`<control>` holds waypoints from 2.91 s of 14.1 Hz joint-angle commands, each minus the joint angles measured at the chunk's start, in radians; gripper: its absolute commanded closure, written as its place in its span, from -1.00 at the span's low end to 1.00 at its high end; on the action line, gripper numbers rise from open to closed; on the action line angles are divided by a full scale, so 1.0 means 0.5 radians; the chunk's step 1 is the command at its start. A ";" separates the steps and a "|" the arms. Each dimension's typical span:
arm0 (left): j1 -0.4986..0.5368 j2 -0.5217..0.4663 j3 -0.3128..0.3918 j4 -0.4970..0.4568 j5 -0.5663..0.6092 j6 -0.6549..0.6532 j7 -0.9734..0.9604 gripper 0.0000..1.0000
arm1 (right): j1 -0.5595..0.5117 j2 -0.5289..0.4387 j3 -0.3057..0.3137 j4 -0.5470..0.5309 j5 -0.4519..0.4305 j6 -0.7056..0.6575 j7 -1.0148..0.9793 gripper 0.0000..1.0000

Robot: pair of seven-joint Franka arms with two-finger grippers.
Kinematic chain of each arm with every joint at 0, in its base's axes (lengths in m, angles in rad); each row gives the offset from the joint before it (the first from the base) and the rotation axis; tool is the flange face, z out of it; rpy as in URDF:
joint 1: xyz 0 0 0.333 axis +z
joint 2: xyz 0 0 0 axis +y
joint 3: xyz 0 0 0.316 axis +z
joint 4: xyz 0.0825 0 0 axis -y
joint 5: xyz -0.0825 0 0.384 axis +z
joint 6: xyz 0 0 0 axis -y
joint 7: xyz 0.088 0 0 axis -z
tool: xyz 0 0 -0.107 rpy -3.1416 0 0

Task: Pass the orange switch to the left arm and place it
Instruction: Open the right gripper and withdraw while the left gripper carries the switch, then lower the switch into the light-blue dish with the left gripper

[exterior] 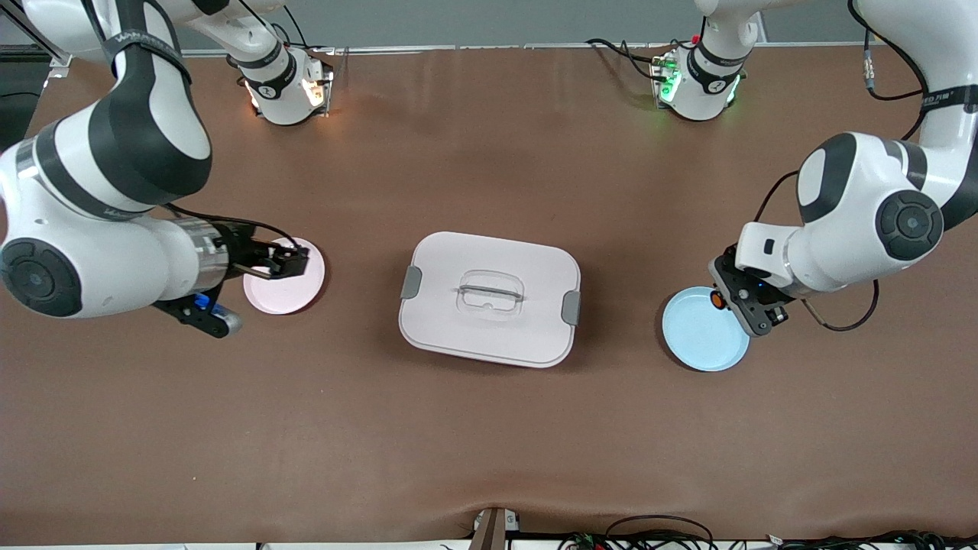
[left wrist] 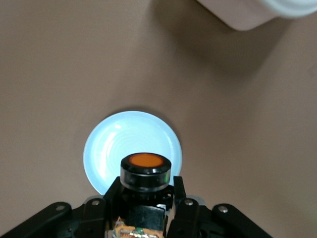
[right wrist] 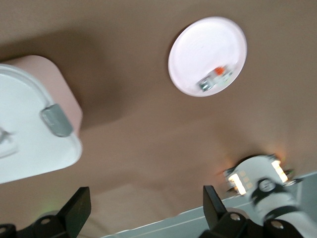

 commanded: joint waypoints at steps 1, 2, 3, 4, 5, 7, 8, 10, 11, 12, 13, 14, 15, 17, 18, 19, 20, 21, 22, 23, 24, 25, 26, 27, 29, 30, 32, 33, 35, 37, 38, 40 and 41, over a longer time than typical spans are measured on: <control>0.067 -0.030 -0.018 -0.161 0.034 0.200 0.248 1.00 | -0.149 -0.077 0.023 -0.012 -0.209 -0.092 -0.579 -1.00; 0.086 -0.030 -0.018 -0.203 0.034 0.265 0.337 1.00 | -0.179 -0.086 0.023 -0.012 -0.313 -0.098 -0.775 -1.00; 0.119 -0.024 -0.018 -0.243 0.034 0.341 0.429 1.00 | -0.204 -0.092 0.023 -0.012 -0.412 -0.117 -0.941 -1.00; 0.138 -0.020 -0.018 -0.289 0.034 0.418 0.530 1.00 | -0.222 -0.104 0.023 -0.012 -0.473 -0.144 -1.037 -1.00; 0.153 -0.011 -0.018 -0.329 0.034 0.488 0.619 1.00 | -0.244 -0.120 0.020 -0.012 -0.516 -0.169 -1.081 -1.00; 0.196 0.025 -0.018 -0.385 0.034 0.596 0.769 1.00 | -0.269 -0.162 0.020 -0.012 -0.526 -0.230 -1.081 -1.00; 0.218 0.044 -0.018 -0.409 0.034 0.642 0.846 1.00 | -0.272 -0.181 0.017 -0.015 -0.529 -0.239 -1.081 -1.00; 0.218 0.059 -0.018 -0.443 0.034 0.688 0.905 1.00 | -0.269 -0.181 0.017 -0.018 -0.529 -0.240 -1.084 -1.00; 0.215 0.075 -0.015 -0.452 0.082 0.704 0.905 1.00 | -0.278 -0.184 0.017 -0.021 -0.520 -0.240 -1.090 -1.00; 0.218 0.087 -0.018 -0.455 0.168 0.743 0.905 1.00 | -0.320 -0.184 0.026 -0.021 -0.502 -0.243 -1.087 -1.00; 0.218 0.111 -0.018 -0.455 0.211 0.756 0.905 1.00 | -0.366 -0.184 0.041 -0.024 -0.486 -0.240 -1.115 -1.00; 0.218 0.136 -0.018 -0.455 0.218 0.780 0.905 1.00 | -0.394 -0.184 0.042 -0.027 -0.459 -0.230 -1.182 -1.00; 0.218 0.154 -0.018 -0.474 0.221 0.823 0.905 1.00 | -0.428 -0.184 0.038 -0.027 -0.416 -0.209 -1.231 -1.00; 0.218 0.164 -0.015 -0.565 0.233 0.991 0.905 1.00 | -0.468 -0.199 0.035 -0.030 -0.385 -0.166 -1.232 -1.00; 0.221 0.176 -0.018 -0.614 0.233 1.074 0.905 1.00 | -0.468 -0.233 0.032 -0.060 -0.385 -0.111 -1.232 -1.00; 0.227 0.185 -0.015 -0.645 0.233 1.121 0.905 1.00 | -0.465 -0.267 0.032 -0.109 -0.385 -0.056 -1.232 -1.00; 0.233 0.188 -0.015 -0.670 0.233 1.155 0.905 1.00 | -0.465 -0.312 0.032 -0.177 -0.385 0.011 -1.232 -1.00; 0.233 0.197 -0.015 -0.694 0.242 1.204 0.905 1.00 | -0.468 -0.377 0.032 -0.287 -0.385 0.109 -1.232 -1.00; 0.233 0.207 -0.015 -0.722 0.264 1.256 0.905 1.00 | -0.474 -0.456 0.032 -0.418 -0.379 0.229 -1.232 -1.00; 0.233 0.225 -0.012 -0.741 0.273 1.314 0.905 1.00 | -0.489 -0.545 0.032 -0.569 -0.376 0.351 -1.232 -1.00; 0.233 0.249 -0.012 -0.744 0.273 1.348 0.905 1.00 | -0.490 -0.634 0.032 -0.716 -0.376 0.471 -1.232 -1.00; 0.233 0.271 -0.012 -0.744 0.288 1.373 0.908 1.00 | -0.493 -0.738 0.032 -0.887 -0.376 0.624 -1.232 -1.00; 0.233 0.292 -0.012 -0.744 0.343 1.412 0.905 1.00 | -0.490 -0.827 0.032 -1.035 -0.376 0.753 -1.232 -1.00; 0.236 0.311 -0.012 -0.744 0.383 1.440 0.905 1.00 | -0.490 -0.877 0.029 -1.112 -0.376 0.809 -1.213 -1.00; 0.261 0.354 -0.012 -0.744 0.420 1.492 0.905 1.00 | -0.471 -0.887 0.032 -1.101 -0.388 0.764 -1.088 -1.00; 0.261 0.366 -0.009 -0.744 0.429 1.511 0.905 1.00 | -0.471 -0.899 0.041 -1.095 -0.397 0.752 -0.963 -1.00; 0.264 0.391 -0.009 -0.744 0.469 1.551 0.902 1.00 | -0.465 -0.933 0.042 -1.089 -0.379 0.767 -0.903 -1.00; 0.264 0.406 -0.009 -0.744 0.472 1.566 0.902 1.00 | -0.465 -0.936 0.045 -1.073 -0.376 0.767 -0.909 -1.00; 0.267 0.421 -0.009 -0.738 0.473 1.575 0.896 1.00 | -0.471 -0.936 0.045 -1.055 -0.376 0.755 -0.949 -1.00; 0.273 0.443 -0.009 -0.735 0.473 1.578 0.881 1.00 | -0.483 -0.975 0.032 -1.055 -0.373 0.751 -1.114 -1.00; 0.273 0.446 -0.009 -0.738 0.473 1.606 0.877 1.00 | -0.483 -0.985 0.029 -1.055 -0.370 0.739 -1.173 -1.00; 0.273 0.452 -0.009 -0.738 0.473 1.615 0.874 0.95 | -0.480 -1.006 0.026 -1.055 -0.345 0.742 -1.158 -1.00; 0.273 0.461 0.006 -0.738 0.473 1.615 0.874 0.92 | -0.480 -1.015 0.020 -1.055 -0.351 0.760 -1.161 -1.00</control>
